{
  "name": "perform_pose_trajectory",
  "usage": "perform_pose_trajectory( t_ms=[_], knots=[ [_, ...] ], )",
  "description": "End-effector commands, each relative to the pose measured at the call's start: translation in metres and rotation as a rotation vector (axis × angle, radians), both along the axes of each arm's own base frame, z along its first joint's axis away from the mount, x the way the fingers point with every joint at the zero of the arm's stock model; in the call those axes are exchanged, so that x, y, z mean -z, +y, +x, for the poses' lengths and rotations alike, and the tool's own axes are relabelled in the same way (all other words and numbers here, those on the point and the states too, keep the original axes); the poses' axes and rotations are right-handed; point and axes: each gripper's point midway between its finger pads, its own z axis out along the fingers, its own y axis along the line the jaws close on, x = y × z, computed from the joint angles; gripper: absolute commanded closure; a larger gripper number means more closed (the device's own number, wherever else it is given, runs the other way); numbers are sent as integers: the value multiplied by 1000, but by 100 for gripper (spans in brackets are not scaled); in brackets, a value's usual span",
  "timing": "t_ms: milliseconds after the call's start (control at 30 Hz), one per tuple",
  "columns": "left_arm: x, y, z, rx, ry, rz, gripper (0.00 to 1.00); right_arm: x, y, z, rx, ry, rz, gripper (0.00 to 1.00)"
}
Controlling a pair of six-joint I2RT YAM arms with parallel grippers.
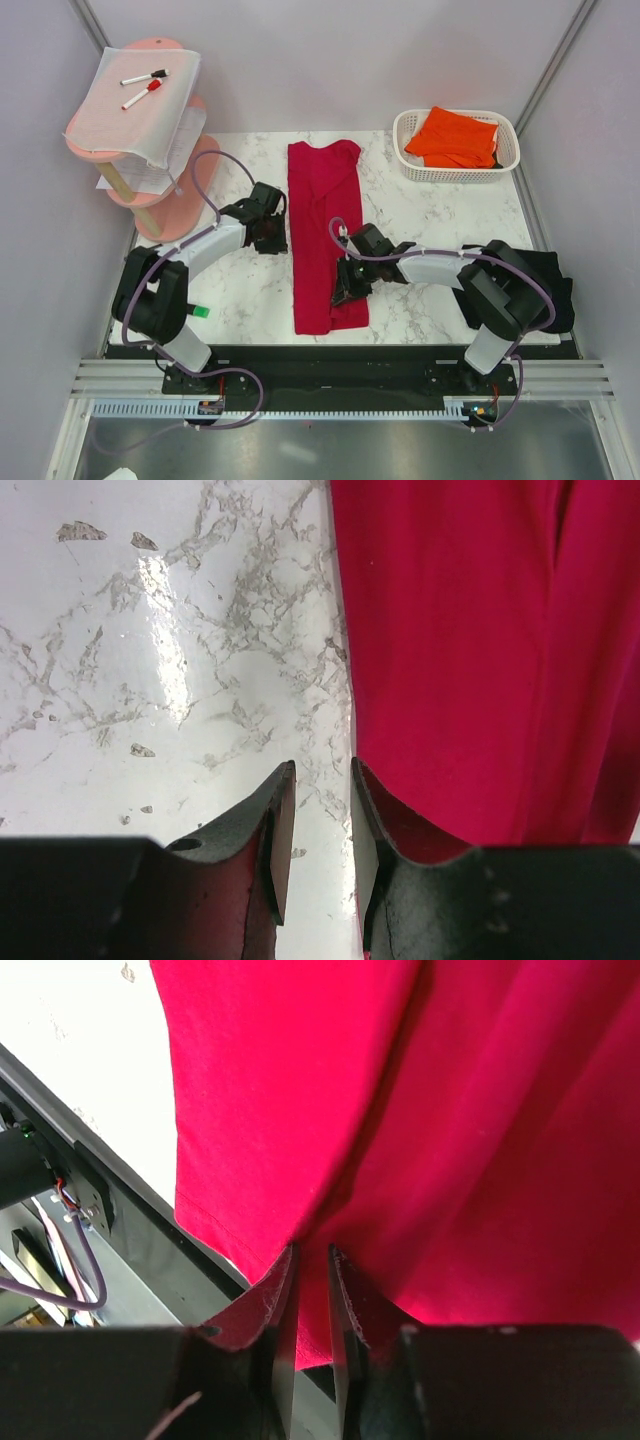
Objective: Fold and stack the t-shirts
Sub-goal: Grab the bottom of the folded rectangular tshirt with both arms
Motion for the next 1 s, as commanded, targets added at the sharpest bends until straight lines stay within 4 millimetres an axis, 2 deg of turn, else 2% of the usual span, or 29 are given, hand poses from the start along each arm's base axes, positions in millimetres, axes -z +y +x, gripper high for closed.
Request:
perform_pose_trajectory(
  t_ms=[0, 200, 233, 300, 367, 467, 800, 933, 967],
  knots=[
    [9, 1, 4, -20, -5, 14, 64, -12, 23, 13, -5, -46, 57, 76],
    [17, 3, 1, -24, 15, 27, 64, -17, 21, 14, 12, -59, 44, 74],
    [18, 4, 1, -24, 18, 30, 64, -20, 20, 14, 17, -65, 44, 72],
    [19, 3, 0, -24, 22, 31, 64, -23, 17, 14, 28, -76, 40, 61],
    [21, 3, 1, -22, 26, 33, 64, -30, 15, 16, 40, -97, 43, 58],
    [24, 2, 1, -19, 35, 32, 65, -34, 15, 17, 45, -107, 45, 58],
    [29, 4, -1, -20, 47, 46, 65, -9, 21, 14, 24, -66, 9, 58],
    [32, 6, -3, -23, 51, 56, 65, -8, 25, 16, 24, -81, 17, 62],
    [33, 7, -4, -23, 54, 57, 65, -9, 26, 18, 26, -91, 20, 66]
  ],
)
